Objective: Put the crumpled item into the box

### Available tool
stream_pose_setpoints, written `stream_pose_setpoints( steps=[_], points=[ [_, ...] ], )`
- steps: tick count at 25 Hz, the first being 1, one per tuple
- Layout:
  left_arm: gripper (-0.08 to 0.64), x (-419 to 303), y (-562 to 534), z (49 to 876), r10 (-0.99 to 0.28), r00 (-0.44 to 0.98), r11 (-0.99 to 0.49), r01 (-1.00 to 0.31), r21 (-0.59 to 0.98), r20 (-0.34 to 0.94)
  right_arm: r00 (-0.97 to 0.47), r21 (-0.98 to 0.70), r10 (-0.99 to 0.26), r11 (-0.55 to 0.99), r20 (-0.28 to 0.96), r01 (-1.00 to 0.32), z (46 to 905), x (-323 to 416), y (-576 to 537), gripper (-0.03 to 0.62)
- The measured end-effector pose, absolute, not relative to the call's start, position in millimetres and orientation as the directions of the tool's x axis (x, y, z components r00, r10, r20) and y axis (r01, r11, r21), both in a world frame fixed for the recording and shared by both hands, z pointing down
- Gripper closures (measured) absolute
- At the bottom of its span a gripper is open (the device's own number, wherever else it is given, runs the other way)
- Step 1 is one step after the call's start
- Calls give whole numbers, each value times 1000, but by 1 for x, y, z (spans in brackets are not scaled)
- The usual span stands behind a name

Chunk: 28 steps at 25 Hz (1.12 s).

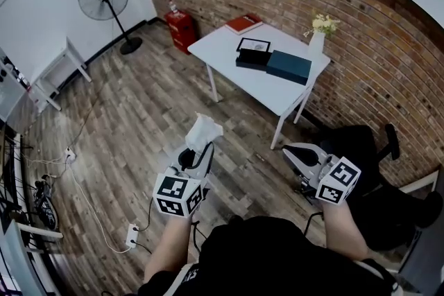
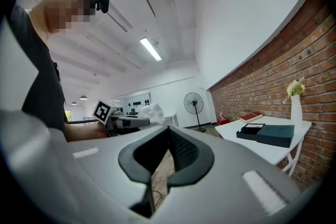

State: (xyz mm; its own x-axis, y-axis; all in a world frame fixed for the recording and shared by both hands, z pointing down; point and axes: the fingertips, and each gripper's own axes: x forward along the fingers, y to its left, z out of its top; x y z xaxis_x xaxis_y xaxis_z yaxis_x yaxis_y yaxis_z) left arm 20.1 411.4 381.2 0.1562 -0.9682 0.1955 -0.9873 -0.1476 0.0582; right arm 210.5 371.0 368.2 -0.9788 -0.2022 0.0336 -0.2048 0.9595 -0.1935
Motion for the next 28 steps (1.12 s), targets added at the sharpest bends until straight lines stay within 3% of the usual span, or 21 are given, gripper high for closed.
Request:
stream_pose_setpoints(
  steps=[9, 22, 28],
  points=[
    [457, -40, 393, 414, -965, 126, -96, -986, 134, 230, -960, -249, -248, 929, 127, -273, 400, 171, 336, 592],
    [457, -81, 260, 423, -960, 50, -14, -991, 131, 275, -980, -306, -182, 931, 80, -198, 408, 126, 181, 592],
    [457, -66, 187, 406, -964, 86, -57, -991, 122, 250, -984, -283, -176, 942, 40, -180, 383, 126, 109, 592]
  ],
)
